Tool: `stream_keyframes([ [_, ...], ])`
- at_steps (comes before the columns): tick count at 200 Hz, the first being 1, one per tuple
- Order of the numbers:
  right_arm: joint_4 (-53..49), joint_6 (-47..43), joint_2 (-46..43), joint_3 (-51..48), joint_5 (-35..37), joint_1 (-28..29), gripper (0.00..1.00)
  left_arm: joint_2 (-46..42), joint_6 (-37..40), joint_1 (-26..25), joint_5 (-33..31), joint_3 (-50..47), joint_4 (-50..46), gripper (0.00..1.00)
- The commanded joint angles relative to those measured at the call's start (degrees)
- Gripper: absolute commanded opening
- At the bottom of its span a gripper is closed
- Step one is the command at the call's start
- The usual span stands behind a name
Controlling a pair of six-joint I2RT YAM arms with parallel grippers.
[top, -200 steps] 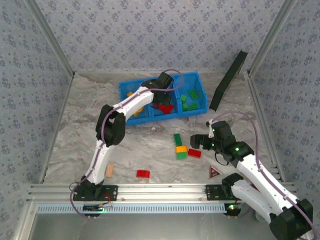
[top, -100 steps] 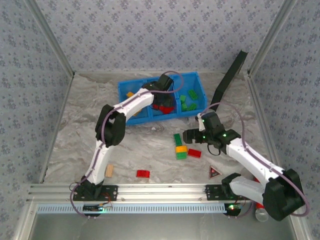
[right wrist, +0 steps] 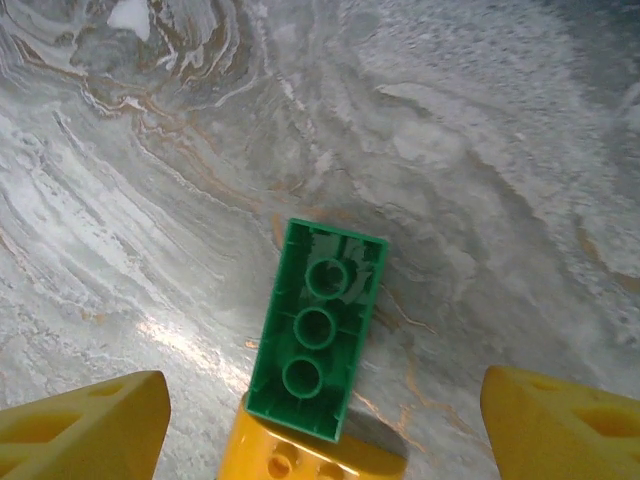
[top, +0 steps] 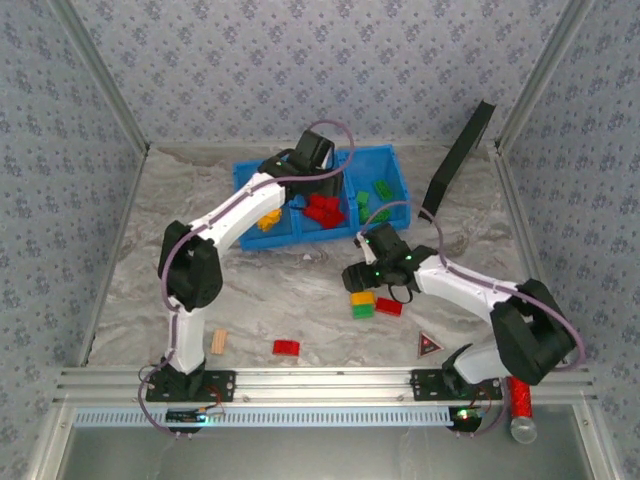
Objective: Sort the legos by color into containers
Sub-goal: Place the lego in the container, then pick up the lego from the center of the table.
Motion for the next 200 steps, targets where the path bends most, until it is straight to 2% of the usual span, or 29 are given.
stream_keyframes([
  [1, 0.06, -0.88, 3.0, 2.97, 2.27, 1.58, 0.82, -3.13, 0.97, 0.25, -0.23, -2.04, 0.04, 0.62],
  [49, -0.07, -1.06, 8.99, 5.46, 4.18, 3.35, 0.74, -11.25, 0.74, 0.06, -0.42, -7.47, 0.25, 0.62],
  [90, 0.15, -0.34, 12.52, 6.05, 5.4, 3.41, 0.64, -23.64, -0.8, -2.26, -5.22, -19.35, 1.98, 0.62],
  [127, 1.24, -0.87, 15.15, 7.08, 5.57, 3.65, 0.41, -32.83, -2.35, -2.92, -7.64, -27.83, -0.11, 0.63],
  [158, -0.93, -2.68, 14.39, 9.49, 7.15, 3.53, 0.35, -38.41, -3.02, -3.17, -9.17, -32.8, -4.53, 0.63],
  [200, -5.6, -4.4, 8.67, 13.12, 9.81, 1.86, 0.29, -44.89, -2.5, -3.79, -10.32, -41.65, -7.45, 0.63],
])
